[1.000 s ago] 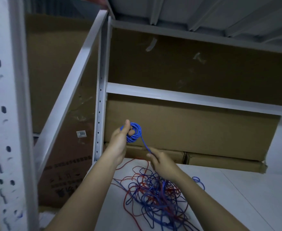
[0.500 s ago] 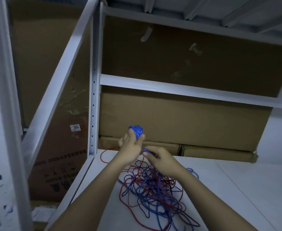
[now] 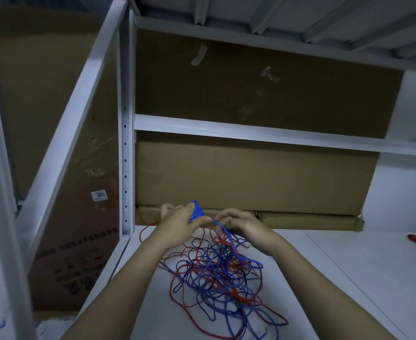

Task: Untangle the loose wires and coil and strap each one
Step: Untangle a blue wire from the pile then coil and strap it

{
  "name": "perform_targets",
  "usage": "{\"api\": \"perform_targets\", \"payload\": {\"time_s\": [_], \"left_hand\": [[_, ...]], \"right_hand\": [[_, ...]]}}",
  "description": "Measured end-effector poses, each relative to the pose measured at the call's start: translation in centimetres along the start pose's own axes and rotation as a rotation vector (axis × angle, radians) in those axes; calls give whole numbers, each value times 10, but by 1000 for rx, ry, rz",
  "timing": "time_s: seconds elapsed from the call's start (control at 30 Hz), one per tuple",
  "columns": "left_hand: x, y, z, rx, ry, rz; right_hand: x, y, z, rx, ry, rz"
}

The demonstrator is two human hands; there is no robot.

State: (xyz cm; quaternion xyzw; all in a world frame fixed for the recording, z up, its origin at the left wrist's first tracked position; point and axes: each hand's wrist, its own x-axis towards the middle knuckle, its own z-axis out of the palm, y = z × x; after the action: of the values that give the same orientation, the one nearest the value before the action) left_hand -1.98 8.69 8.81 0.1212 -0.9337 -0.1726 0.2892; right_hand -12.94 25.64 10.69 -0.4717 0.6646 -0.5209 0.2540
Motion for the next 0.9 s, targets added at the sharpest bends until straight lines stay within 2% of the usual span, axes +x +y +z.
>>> {"api": "perform_targets", "payload": {"time_s": [0.03,0.17,0.23,0.43,0.6,0.7,0.8,0.9], "left_hand": [[-1,-1,0,6,50,-26],[-3,-2,4,15,222,-108],[-4,-2,7,-3,270,-149],[-7,-1,9,-84,378,-251],[-12,0,6,-102,390,-255],[-13,3,3,-65,382,-197],[-14,6,0,44,384,-154],[-14,7,-1,109,385,-139]], "right_hand": [[-2,0,1,28,11,0],[-9,8,10,-114,37,-76],[-11,13,17,-28,109,-95],[-11,22,26,18,322,-92],[-12,22,16,-155,228,76],[-8,9,11,-15,360,73],[-5,-9,11,102,404,21],[-3,-20,10,-74,565,-61]]}}
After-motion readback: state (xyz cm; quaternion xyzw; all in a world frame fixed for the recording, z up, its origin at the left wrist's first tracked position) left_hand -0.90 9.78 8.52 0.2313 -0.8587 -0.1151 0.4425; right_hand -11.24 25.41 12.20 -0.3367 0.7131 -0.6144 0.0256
